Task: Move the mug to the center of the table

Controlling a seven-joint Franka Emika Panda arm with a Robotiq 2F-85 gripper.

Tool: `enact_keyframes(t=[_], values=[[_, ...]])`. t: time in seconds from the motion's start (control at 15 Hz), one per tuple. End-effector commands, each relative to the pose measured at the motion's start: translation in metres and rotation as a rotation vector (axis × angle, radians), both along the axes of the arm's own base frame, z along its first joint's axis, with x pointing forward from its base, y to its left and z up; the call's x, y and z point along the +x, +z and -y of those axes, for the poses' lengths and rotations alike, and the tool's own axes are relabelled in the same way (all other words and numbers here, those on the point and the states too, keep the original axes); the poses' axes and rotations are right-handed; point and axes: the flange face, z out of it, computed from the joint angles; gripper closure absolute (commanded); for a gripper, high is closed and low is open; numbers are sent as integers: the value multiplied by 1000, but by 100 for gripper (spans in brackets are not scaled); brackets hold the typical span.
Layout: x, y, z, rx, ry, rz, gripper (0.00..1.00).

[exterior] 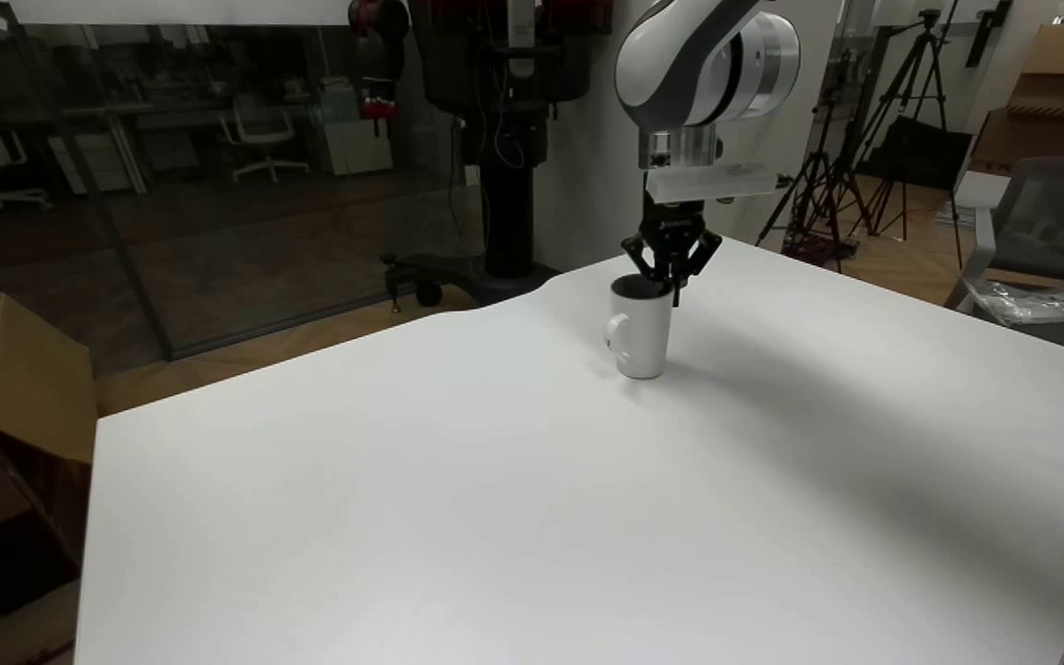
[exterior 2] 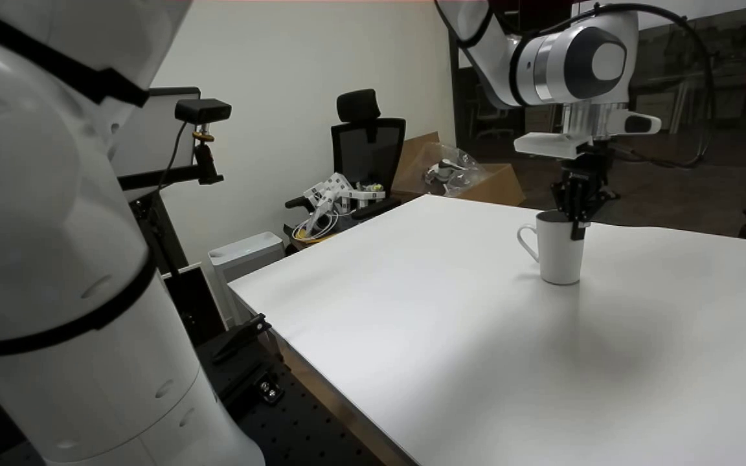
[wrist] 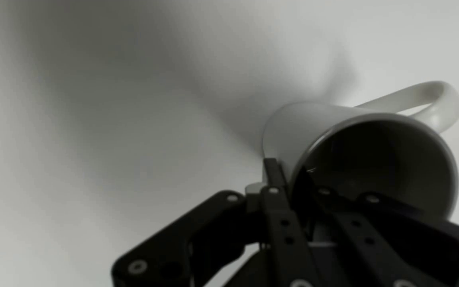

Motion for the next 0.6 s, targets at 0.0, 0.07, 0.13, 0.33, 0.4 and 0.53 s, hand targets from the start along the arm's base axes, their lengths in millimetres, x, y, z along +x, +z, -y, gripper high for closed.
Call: enact_keyframes(t=[0.0,0.07,0.13,0.33,0.4,0.53], values=[[4,4,-5,-12,-18,-8,98],[4,4,-5,-15,-15,-11,98],[4,3,-5,-12,-14,-14,98],[1,1,-1,-3,4,-1,90],[1,1,-1,-3,4,-1,90],[1,1,-1,-3,4,-1,90]])
